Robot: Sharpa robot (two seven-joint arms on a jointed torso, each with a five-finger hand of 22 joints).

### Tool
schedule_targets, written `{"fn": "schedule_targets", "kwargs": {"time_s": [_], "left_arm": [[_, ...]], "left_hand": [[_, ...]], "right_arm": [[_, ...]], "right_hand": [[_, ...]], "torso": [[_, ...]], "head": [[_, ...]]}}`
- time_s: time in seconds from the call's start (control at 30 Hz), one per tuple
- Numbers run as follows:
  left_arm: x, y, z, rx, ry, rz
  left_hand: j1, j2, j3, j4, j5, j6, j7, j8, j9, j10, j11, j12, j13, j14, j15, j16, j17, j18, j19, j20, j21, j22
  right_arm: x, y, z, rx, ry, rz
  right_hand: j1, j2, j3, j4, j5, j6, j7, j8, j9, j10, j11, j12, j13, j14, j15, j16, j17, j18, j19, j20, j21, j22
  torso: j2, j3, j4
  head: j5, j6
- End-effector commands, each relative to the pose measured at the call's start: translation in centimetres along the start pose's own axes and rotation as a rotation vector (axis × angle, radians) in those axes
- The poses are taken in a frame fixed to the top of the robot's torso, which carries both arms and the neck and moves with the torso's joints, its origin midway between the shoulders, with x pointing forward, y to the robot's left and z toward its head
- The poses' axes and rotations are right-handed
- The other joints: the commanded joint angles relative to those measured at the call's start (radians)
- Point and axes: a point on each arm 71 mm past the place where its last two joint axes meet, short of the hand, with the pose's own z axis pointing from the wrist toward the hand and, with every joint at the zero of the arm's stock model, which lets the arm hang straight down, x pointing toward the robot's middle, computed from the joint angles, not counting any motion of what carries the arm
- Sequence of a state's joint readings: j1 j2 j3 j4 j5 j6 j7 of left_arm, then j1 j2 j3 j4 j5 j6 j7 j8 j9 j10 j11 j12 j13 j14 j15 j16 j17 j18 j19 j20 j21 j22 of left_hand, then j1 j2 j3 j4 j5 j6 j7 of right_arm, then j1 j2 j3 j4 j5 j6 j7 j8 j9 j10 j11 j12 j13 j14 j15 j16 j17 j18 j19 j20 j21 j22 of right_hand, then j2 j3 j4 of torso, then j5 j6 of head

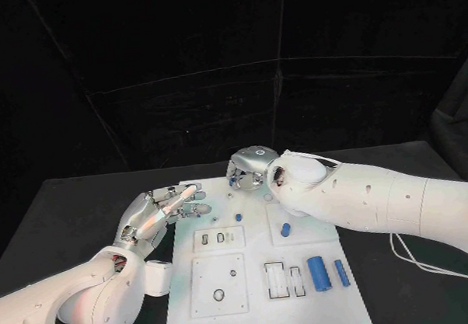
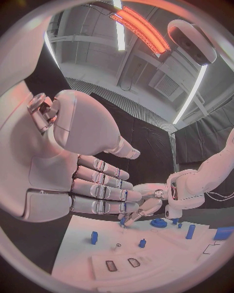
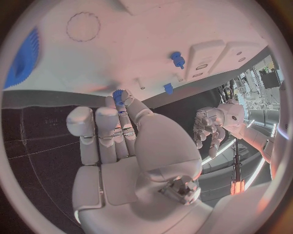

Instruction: Assemble the parts on the task board

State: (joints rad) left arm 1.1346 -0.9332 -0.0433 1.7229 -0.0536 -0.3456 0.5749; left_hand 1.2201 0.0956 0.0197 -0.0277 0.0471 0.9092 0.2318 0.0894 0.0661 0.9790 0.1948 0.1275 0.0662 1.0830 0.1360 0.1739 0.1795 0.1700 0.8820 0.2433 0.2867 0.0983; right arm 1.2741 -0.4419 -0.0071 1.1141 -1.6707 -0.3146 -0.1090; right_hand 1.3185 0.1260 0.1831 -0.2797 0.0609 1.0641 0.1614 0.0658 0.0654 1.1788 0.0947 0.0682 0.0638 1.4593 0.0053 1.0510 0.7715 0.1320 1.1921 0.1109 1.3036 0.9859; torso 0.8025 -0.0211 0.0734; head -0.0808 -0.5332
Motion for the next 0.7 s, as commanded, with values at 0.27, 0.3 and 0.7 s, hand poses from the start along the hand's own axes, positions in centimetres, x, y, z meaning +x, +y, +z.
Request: {"fn": "schedule_targets", "kwargs": {"time_s": [0.27, 0.3, 0.7], "left_arm": [[0.10, -0.08, 0.07, -0.003, 0.011, -0.005], [0.10, -0.08, 0.07, -0.003, 0.011, -0.005], [0.02, -0.05, 0.06, -0.008, 0.011, -0.005]], "left_hand": [[0.000, 0.005, -0.001, -0.006, 0.006, -0.007, 0.019, -0.003, 0.000, -0.007, -0.002, -0.004, 0.000, -0.007, 0.004, -0.007, 0.001, 0.013, -0.004, 0.007, -0.005, -0.002], [0.000, 0.005, -0.001, -0.006, 0.006, -0.007, 0.019, -0.003, 0.000, -0.007, -0.002, -0.004, 0.000, -0.007, 0.004, -0.007, 0.001, 0.013, -0.004, 0.007, -0.005, -0.002], [0.000, 0.005, -0.002, -0.006, 0.006, -0.007, 0.019, -0.003, 0.000, -0.007, -0.002, -0.004, 0.000, -0.007, 0.004, -0.007, 0.001, 0.013, -0.004, 0.007, -0.005, -0.002]], "right_arm": [[-0.15, 0.07, 0.32, 0.021, -0.012, -0.030], [-0.16, 0.06, 0.32, 0.022, -0.013, -0.030], [-0.32, 0.06, 0.19, 0.011, -0.030, -0.014]], "right_hand": [[-0.022, -0.022, 0.027, 0.005, 0.000, -0.024, 0.005, -0.005, -0.001, -0.025, 0.002, -0.007, -0.002, -0.011, 0.005, -0.011, -0.029, -0.012, -0.019, 0.008, -0.004, -0.016], [-0.028, -0.029, 0.029, 0.006, -0.001, -0.035, 0.009, -0.005, -0.002, -0.037, 0.005, -0.008, -0.002, -0.017, 0.008, -0.023, -0.045, -0.009, -0.030, 0.009, -0.011, -0.031], [-0.043, -0.117, -0.011, 0.065, 0.016, -0.204, 0.023, -0.004, -0.001, -0.229, 0.033, 0.003, 0.000, -0.087, 0.030, -0.211, -0.276, 0.037, -0.204, 0.032, -0.170, -0.293]], "torso": [[0.002, 0.0002, -0.0004], [0.002, 0.0002, -0.0004], [0.003, 0.0005, -0.0007]], "head": [[0.001, -0.003], [0.001, -0.003], [0.002, -0.002]]}}
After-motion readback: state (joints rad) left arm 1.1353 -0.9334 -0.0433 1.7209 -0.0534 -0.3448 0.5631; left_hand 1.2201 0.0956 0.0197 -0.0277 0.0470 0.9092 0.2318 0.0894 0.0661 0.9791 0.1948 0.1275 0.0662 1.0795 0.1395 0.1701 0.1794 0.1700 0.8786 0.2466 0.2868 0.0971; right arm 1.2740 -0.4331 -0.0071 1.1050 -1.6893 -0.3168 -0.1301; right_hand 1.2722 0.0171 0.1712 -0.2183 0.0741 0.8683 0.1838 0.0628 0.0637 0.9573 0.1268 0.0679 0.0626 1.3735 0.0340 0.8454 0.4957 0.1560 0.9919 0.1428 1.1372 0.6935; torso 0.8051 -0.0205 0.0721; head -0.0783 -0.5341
